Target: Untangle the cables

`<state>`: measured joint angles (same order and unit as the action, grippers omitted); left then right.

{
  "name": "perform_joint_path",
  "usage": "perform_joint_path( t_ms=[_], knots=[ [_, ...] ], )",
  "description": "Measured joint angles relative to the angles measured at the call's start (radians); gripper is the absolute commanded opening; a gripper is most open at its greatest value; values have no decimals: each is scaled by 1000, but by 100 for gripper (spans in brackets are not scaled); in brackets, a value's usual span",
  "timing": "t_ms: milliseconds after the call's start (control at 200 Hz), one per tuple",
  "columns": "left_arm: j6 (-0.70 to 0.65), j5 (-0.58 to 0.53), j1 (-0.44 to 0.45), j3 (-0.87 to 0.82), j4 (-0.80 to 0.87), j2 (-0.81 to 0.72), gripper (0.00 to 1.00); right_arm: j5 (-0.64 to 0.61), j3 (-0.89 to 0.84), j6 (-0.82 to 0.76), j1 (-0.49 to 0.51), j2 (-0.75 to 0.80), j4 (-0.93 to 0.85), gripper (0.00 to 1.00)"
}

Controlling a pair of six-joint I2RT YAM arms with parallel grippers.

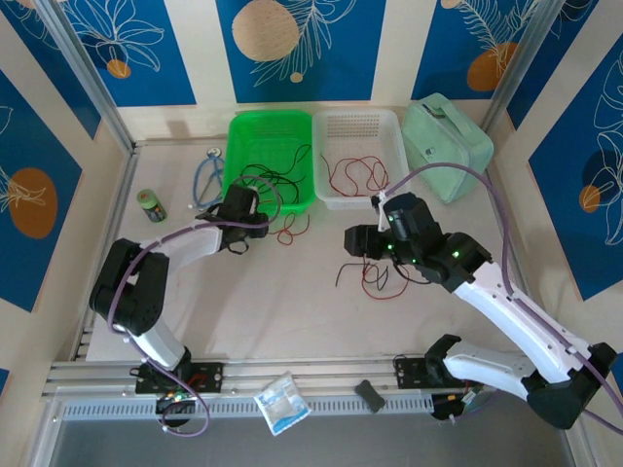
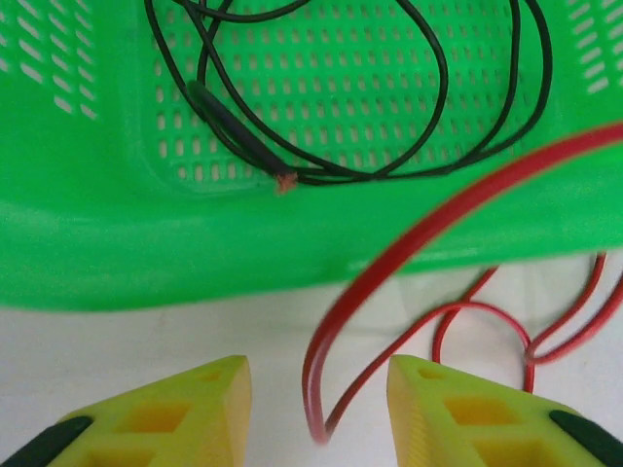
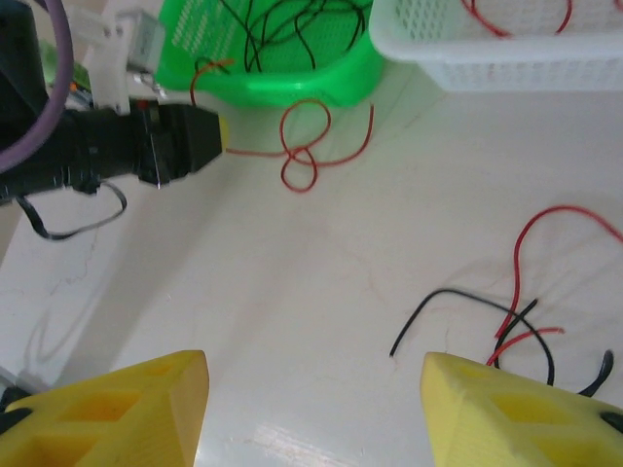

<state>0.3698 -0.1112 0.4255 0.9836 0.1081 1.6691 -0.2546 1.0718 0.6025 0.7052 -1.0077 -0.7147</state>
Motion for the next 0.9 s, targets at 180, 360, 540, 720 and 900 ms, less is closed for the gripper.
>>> perform_joint_path(
  t_ms=[180,360,540,720,900],
  knots=[
    [-2,-14,1,0,-48,19,8,23,-80,58,43,-50,42,58],
    [0,-16,14,0,-50,-7,0,31,-103,88,66,-102,81,58],
    [-2,-21,51,-1,6,-140,0,35,-104,94,67,-111,116,58],
    [-4,-21,95,-1,82,-286,0,98,-104,100,49,-143,156,62],
    [-17,-22,129,14,166,-359,0,205,-100,176,22,-205,237,65]
  ],
)
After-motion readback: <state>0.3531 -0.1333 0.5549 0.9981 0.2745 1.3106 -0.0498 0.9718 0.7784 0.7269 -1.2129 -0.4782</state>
